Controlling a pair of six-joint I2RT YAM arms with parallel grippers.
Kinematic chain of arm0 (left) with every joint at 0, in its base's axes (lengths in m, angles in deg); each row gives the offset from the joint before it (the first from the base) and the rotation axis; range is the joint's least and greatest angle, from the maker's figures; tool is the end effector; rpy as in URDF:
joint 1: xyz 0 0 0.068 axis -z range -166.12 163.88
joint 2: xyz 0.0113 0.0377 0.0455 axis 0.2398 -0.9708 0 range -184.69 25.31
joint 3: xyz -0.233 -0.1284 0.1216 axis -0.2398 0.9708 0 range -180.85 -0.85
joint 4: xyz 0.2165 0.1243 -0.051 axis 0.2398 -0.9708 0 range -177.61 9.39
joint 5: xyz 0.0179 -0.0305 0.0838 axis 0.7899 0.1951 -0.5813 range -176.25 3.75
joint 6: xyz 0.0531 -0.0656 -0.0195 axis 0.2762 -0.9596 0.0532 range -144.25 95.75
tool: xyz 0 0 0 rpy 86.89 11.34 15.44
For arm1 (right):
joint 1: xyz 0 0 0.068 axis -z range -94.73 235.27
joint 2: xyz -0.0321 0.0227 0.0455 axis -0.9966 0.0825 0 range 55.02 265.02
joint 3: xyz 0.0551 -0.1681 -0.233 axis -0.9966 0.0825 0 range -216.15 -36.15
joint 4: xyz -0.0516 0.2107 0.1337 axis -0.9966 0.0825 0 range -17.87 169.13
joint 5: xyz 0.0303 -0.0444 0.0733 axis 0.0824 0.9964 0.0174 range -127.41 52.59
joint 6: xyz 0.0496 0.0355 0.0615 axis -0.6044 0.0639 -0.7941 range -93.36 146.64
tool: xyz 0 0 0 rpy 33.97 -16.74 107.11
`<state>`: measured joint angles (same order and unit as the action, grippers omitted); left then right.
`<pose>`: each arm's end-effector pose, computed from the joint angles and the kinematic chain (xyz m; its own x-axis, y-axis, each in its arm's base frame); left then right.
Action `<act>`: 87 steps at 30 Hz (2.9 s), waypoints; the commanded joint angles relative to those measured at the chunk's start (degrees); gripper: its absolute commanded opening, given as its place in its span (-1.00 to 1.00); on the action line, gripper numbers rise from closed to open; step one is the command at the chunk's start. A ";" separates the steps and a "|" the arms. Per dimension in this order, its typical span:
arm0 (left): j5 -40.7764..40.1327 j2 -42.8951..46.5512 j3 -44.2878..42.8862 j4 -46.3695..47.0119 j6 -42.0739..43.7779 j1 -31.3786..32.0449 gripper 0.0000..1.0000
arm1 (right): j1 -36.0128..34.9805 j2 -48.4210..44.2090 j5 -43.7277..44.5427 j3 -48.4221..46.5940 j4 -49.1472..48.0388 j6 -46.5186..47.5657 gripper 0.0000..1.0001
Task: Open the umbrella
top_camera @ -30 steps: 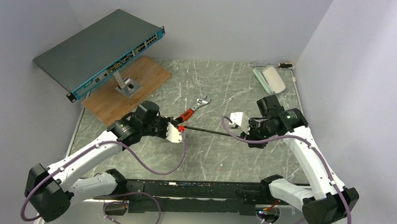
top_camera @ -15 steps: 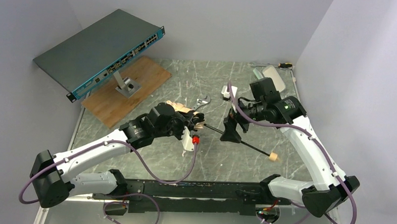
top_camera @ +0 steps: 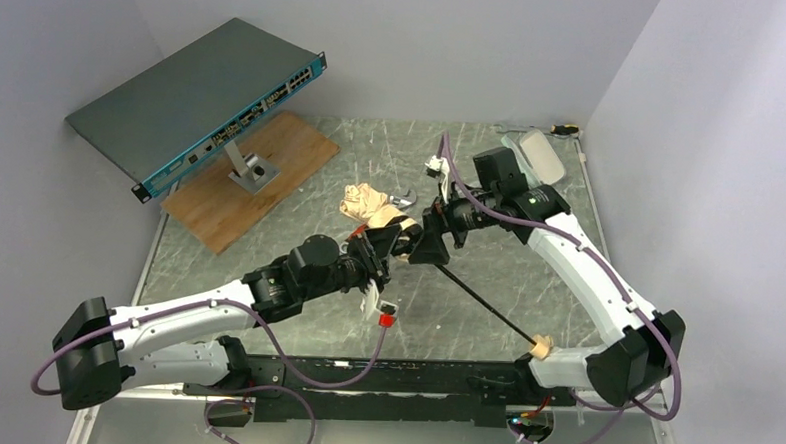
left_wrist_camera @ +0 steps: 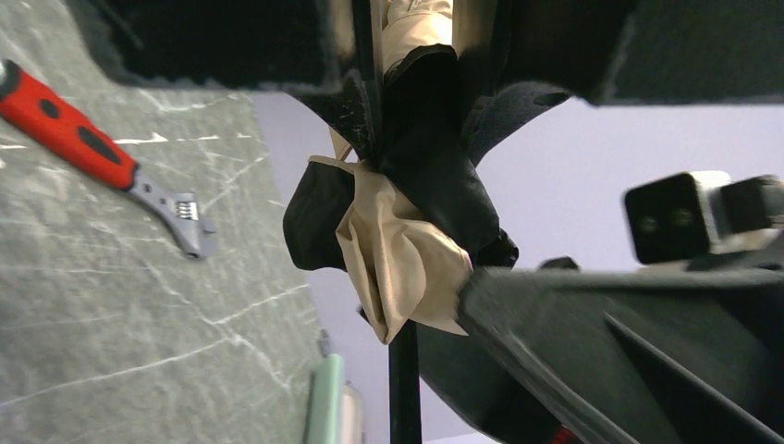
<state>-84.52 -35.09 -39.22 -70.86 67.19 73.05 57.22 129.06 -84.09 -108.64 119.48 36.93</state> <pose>0.1362 -0.2329 0.2952 0.8760 0.4820 0.0180 0.0871 -0.1947 0.9770 0.2071 0.1735 0.3450 -0.5215 -0.4165 -0.7446 -0.8514 0.3113 0.4222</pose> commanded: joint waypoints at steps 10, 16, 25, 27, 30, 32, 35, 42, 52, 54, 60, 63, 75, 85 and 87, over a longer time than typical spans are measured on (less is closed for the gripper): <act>-2.97 2.76 -1.30 10.61 3.85 1.64 -0.70 | -1.20 0.18 -7.20 -0.58 -4.63 2.53 -0.84; -5.96 7.04 -7.24 -3.81 -13.69 -0.15 0.53 | 3.89 -2.77 -5.80 0.08 -8.36 3.87 -1.00; 17.75 17.21 -17.84 -32.02 -38.80 -12.92 0.99 | 8.42 1.73 -20.64 -5.20 -0.51 7.19 -1.00; 16.69 18.51 -16.03 -30.18 -34.65 -13.36 0.99 | 7.95 1.49 -22.59 -4.05 0.68 7.38 -1.00; 18.40 19.17 -14.19 -28.72 -23.79 -13.34 0.99 | 5.56 1.16 -22.31 -3.20 3.25 10.20 -1.00; 20.21 18.35 -14.67 -30.51 -17.07 -13.26 0.99 | 2.91 1.59 -19.18 -4.11 5.75 12.74 -1.00; 20.97 15.28 -19.26 -33.15 -18.28 -12.68 0.99 | -1.08 -0.22 -7.22 -3.32 2.25 13.48 -1.00; 33.45 4.09 -42.67 -49.17 -55.87 -13.49 0.99 | -3.28 -12.17 24.64 6.49 -15.77 28.59 -1.00; 42.14 -13.48 -61.38 -61.58 -76.68 -25.26 0.99 | -6.82 -30.73 32.47 27.89 -39.74 66.82 -1.00; 44.06 -16.88 -64.05 -65.03 -76.91 -25.30 0.99 | -7.74 -32.52 31.92 28.93 -40.52 68.92 -1.00; 48.73 -19.02 -58.59 -64.75 -81.05 -22.34 0.99 | -9.92 -35.61 30.71 31.82 -43.09 74.69 -1.00; 44.48 -19.50 -55.60 -64.18 -80.19 -19.80 0.99 | -10.55 -36.61 29.48 32.45 -43.98 75.93 -1.00; 39.32 -17.81 -47.93 -58.87 -78.95 -16.99 -0.84 | -11.52 -37.81 30.66 32.72 -40.22 74.02 -0.58; 16.88 -7.89 -37.84 -39.43 -63.91 -16.49 -1.00 | -11.50 -27.49 13.38 7.47 -5.35 40.55 1.00; 14.80 -3.46 -31.80 -33.84 -54.65 -15.10 -1.00 | -11.46 -24.30 11.44 3.04 -4.59 30.94 1.00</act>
<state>-61.83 -47.05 -78.12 -121.35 -3.45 56.14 45.79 101.02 -63.02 -97.21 107.11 89.43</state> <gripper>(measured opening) 0.357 0.994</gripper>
